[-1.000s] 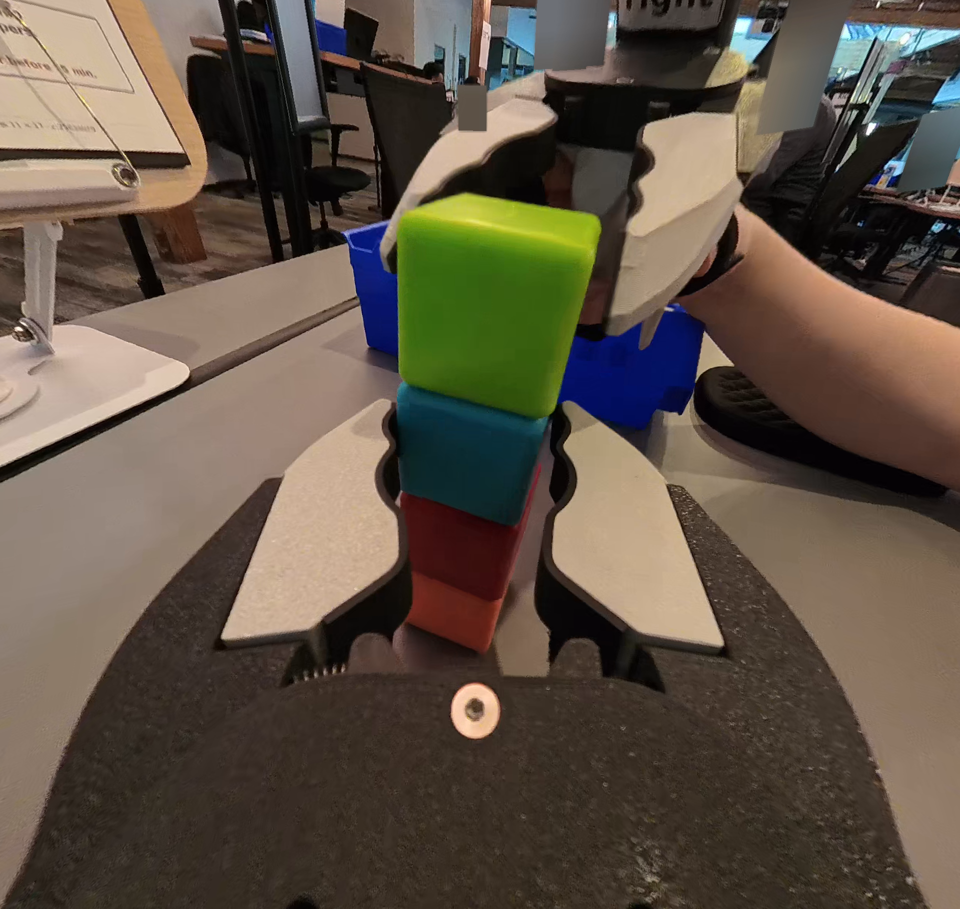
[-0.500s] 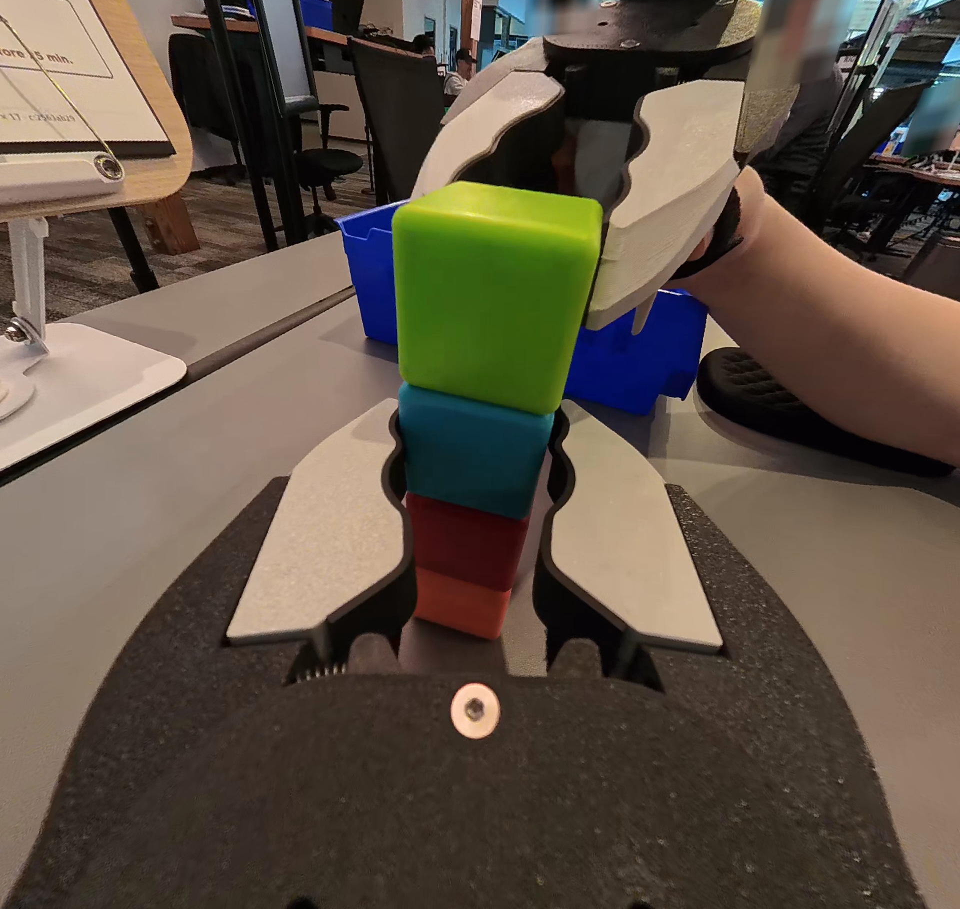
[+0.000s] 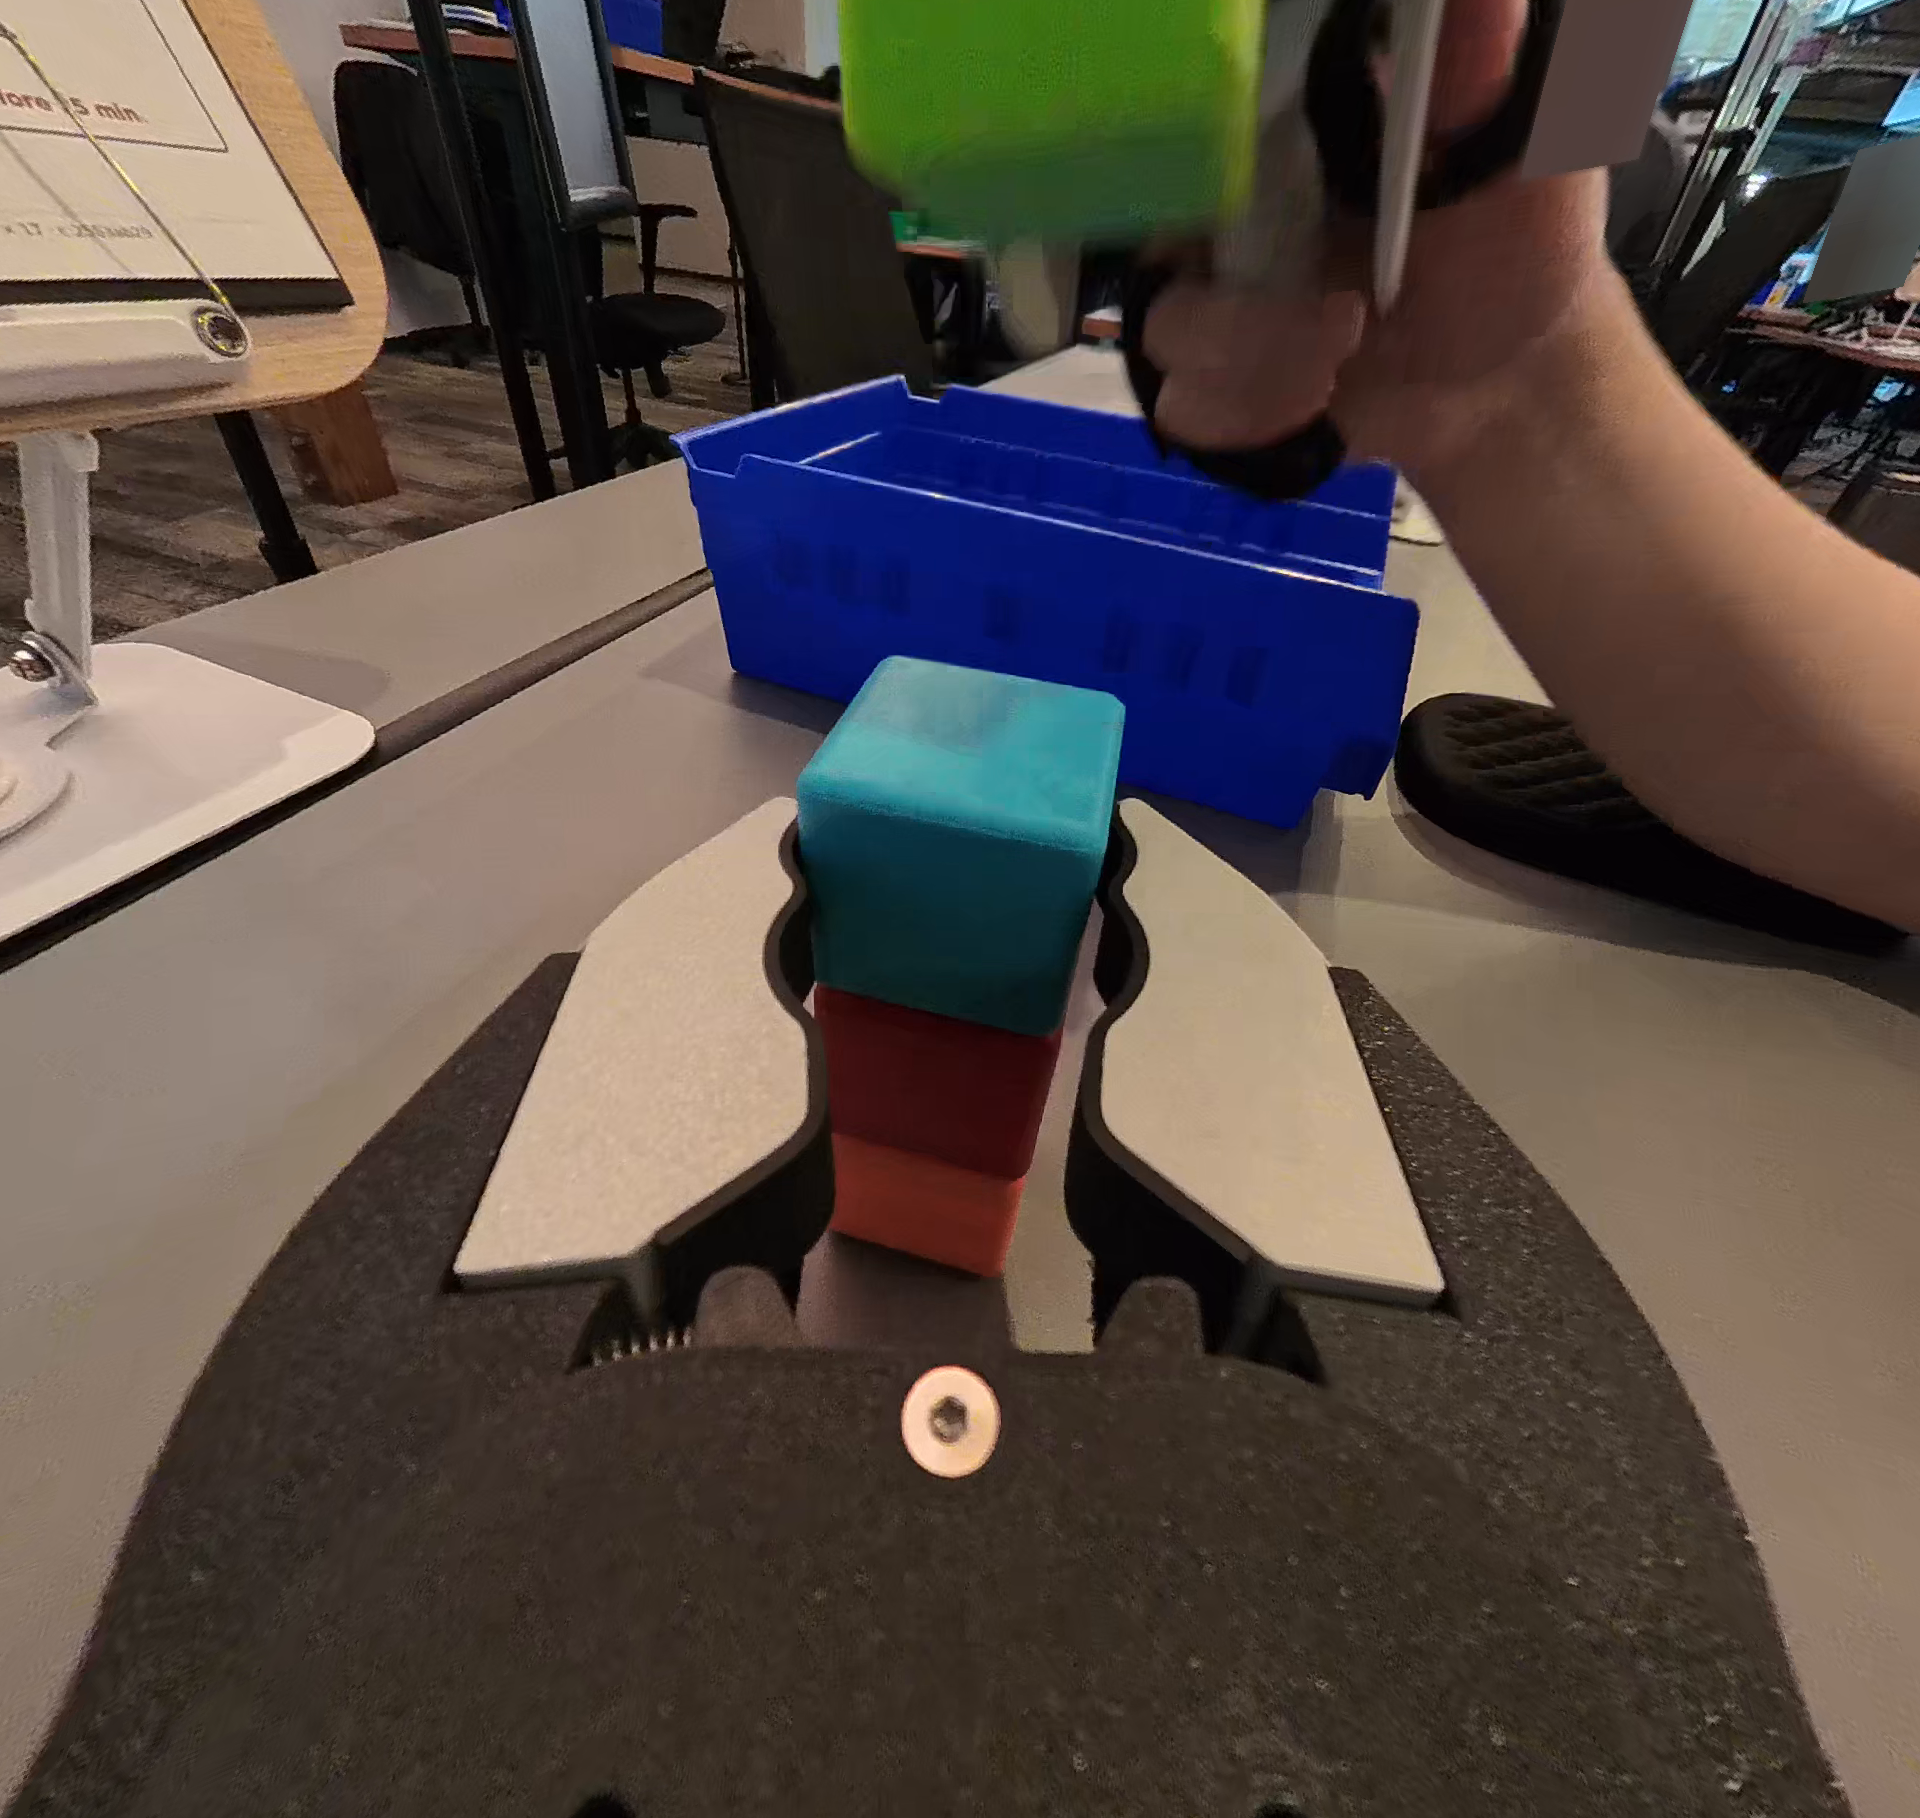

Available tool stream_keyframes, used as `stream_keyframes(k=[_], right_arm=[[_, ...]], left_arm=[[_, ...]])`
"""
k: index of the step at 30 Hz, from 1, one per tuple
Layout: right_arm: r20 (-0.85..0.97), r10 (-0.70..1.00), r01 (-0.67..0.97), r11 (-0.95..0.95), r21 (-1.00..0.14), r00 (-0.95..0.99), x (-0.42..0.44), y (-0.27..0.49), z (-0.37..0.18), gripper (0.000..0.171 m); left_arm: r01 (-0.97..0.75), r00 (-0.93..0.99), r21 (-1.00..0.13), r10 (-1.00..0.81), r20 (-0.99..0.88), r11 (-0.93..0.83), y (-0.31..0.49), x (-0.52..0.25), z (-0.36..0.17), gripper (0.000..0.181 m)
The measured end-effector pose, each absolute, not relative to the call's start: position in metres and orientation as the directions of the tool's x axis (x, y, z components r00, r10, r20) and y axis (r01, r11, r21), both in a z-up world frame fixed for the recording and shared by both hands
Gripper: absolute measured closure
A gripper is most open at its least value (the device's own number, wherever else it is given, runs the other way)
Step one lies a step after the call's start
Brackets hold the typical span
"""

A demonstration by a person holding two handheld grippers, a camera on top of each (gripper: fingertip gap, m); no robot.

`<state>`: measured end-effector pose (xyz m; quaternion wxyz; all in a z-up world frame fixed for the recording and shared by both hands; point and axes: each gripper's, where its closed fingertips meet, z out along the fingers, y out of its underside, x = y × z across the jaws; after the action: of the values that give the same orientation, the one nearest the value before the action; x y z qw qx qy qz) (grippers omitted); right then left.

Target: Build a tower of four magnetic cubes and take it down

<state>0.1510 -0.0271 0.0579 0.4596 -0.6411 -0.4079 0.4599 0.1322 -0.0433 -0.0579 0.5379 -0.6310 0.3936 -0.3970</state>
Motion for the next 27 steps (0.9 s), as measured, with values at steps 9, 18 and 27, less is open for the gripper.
stream_keyframes(k=[9, 18, 27], right_arm=[[0.209, 0.275, 0.345, -0.695, -0.631, 0.938, 0.414, 0.056, -0.043, 0.121], [0.253, 0.169, 0.283, -0.798, -0.532, 0.952, 0.440, 0.083, -0.113, 0.121], [0.212, 0.159, 0.249, -0.811, -0.529, 0.964, 0.450, 0.085, -0.131, 0.120]], left_arm=[[-0.065, 0.377, -0.991, -0.923, 0.081, -0.114, -0.043, 0.134, -0.058, 0.129], [-0.066, 0.369, -0.991, -0.926, 0.085, -0.118, -0.044, 0.134, -0.058, 0.129], [-0.062, 0.363, -0.990, -0.927, 0.094, -0.124, -0.045, 0.134, -0.058, 0.129]])
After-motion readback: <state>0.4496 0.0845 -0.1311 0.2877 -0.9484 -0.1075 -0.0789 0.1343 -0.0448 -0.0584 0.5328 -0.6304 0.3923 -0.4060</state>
